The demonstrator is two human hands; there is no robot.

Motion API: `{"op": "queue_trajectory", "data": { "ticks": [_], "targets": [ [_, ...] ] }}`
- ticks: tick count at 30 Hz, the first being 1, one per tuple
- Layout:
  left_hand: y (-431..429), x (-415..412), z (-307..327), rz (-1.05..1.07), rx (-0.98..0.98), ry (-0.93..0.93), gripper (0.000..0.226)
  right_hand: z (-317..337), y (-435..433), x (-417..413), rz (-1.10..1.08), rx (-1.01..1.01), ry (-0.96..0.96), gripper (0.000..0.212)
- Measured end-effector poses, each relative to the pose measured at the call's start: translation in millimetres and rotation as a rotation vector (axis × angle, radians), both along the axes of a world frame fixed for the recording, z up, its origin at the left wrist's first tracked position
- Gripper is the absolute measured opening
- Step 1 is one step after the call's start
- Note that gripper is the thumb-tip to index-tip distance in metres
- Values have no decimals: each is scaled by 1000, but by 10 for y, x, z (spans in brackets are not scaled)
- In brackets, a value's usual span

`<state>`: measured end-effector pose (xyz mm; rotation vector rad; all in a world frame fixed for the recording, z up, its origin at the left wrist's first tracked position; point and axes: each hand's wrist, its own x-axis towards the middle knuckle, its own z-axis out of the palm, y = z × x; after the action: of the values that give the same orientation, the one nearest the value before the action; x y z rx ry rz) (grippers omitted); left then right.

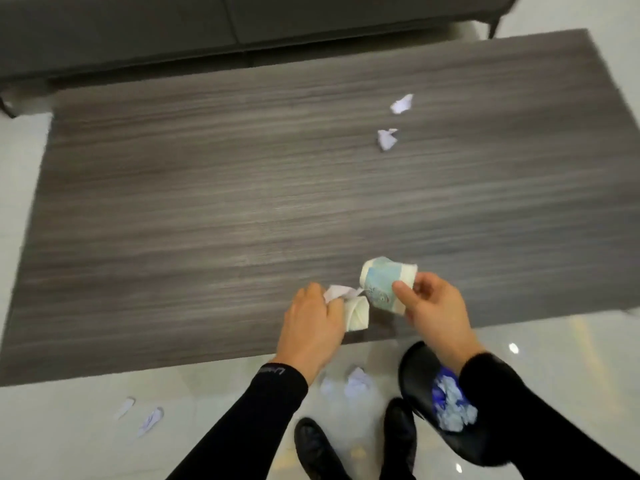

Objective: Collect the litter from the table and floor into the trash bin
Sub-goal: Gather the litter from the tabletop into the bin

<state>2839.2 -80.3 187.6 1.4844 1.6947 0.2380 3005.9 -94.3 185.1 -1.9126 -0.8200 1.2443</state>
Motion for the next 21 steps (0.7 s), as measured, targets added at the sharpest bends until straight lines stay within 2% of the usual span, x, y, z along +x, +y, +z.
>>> {"op": "queue_trajectory", "data": {
  "ticks": [3, 7, 9, 11, 13, 14, 16, 18, 21],
  "targets": [
    [-327, 697, 31, -236, -42, 18, 17, 131, -713, 545, -253, -85, 8, 13],
    [-963, 1435, -112, -547, -159, 21, 11, -41, -1724, 1111, -554, -352, -65, 10],
    [-1208, 1712, -268, -578, -232, 10, 7, -236, -2114, 1304, -582, -477, -48, 15],
    [-1374, 1938, -460, -549, -277, 42, 13, -432, -2356, 1435, -578, -565, -37, 19],
    [-1489, 2112, -668, -524, -357, 42, 33, -579, -2461, 1536, -557, -587, -2, 21],
    [-1527, 2175, -743, -525, -425, 25, 50, -633, -2480, 1578, -549, -596, 47, 23],
    [-1584, 2243, -837, -566, -546, 31, 79, -703, -2485, 1649, -556, -618, 149, 41],
    [-1568, 2240, -872, -612, -527, 61, 73, -713, -2449, 1702, -573, -599, 169, 47],
    [-1381, 2196, -757, -624, -320, 68, 47, -578, -2226, 1762, -550, -472, 96, 35]
  ]
}}
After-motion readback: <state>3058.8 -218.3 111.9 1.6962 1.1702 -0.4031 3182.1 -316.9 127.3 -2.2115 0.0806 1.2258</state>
